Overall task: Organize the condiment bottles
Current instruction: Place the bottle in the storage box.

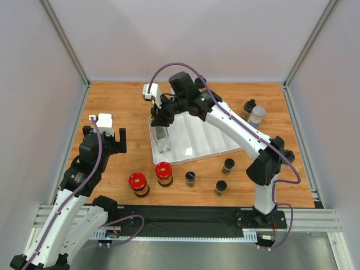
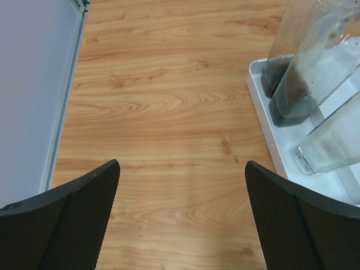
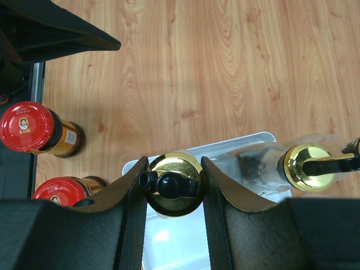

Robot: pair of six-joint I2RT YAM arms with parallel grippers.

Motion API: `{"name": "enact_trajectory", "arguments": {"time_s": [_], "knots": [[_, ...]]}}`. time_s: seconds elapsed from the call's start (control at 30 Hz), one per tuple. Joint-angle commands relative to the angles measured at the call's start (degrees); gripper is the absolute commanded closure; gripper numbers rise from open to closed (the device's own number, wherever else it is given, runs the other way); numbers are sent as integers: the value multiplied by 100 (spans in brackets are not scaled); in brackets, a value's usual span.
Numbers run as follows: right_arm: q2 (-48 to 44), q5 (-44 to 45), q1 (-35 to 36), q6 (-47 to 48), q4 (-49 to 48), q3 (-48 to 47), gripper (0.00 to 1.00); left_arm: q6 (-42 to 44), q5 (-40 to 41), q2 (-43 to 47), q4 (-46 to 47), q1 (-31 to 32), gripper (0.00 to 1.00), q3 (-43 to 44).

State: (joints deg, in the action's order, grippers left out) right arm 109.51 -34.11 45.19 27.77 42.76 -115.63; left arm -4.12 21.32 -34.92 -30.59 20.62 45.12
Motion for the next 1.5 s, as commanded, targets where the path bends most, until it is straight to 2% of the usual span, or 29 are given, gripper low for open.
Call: {"name": "enact_trajectory", "arguments": {"time_s": [0.0,0.33,0.47,0.67,0.87,0.97,1.3,1.47], "knots": [[-27,-122,25,290,-444,-442,100,61,30,55,167,21,0,-30],[175,62,25,282,-567,-372,100,69,-5,64,167,21,0,-30],[211,211,25,299,-559,-372,96,69,-23,64,167,21,0,-30],[193,352,25,334,-567,-232,73,69,-32,81,167,21,0,-30],[97,440,25,326,-567,-126,38,69,-32,81,167,21,0,-30],[35,501,25,299,-576,-117,29,69,-32,90,167,21,0,-21],[-342,396,25,-26,-453,-354,19,61,-32,82,167,21,0,-30],[-571,264,34,-228,-295,-521,17,69,-32,81,159,21,0,-30]]}}
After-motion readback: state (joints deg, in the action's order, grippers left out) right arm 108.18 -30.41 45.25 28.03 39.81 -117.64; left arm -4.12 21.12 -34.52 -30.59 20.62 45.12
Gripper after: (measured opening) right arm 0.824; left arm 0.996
